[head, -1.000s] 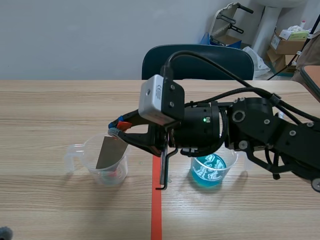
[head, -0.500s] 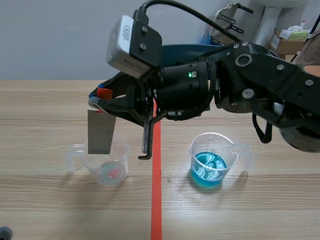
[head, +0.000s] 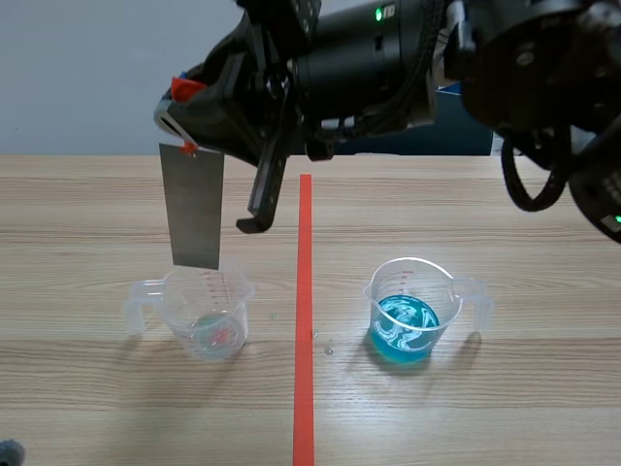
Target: Do the redox reaction experiment
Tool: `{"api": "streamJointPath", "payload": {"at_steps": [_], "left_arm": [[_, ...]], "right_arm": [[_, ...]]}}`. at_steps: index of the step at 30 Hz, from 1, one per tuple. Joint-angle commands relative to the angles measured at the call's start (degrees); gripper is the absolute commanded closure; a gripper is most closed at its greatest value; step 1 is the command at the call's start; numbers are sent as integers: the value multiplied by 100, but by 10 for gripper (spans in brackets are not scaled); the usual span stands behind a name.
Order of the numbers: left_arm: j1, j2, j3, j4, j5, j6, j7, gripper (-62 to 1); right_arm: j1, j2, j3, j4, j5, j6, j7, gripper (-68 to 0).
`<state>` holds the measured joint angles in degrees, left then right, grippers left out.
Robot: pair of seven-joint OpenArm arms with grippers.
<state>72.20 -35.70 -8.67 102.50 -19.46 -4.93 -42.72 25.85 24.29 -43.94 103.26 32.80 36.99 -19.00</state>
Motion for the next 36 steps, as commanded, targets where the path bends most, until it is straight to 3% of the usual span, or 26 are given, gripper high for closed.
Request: {"api": "streamJointPath", "payload": {"at_steps": [1,8,14,36], "left_arm": [[15,44,-4,61,-2,-9,-96,-623],[15,44,-4,61,-2,170,-101,-623],[15,44,-4,61,-2,273,-96,-623],[15,44,-4,63,39,223,-103,-623]], "right_arm": [[181,-4,68,208,308,-59,-234,-6],[675,-319,81,474,1187,-728,-1744,-6],[778,-669,81,474,1314,-898,-2417,-6],[748,-682,81,474,1311,-898,-2461,-6]]}}
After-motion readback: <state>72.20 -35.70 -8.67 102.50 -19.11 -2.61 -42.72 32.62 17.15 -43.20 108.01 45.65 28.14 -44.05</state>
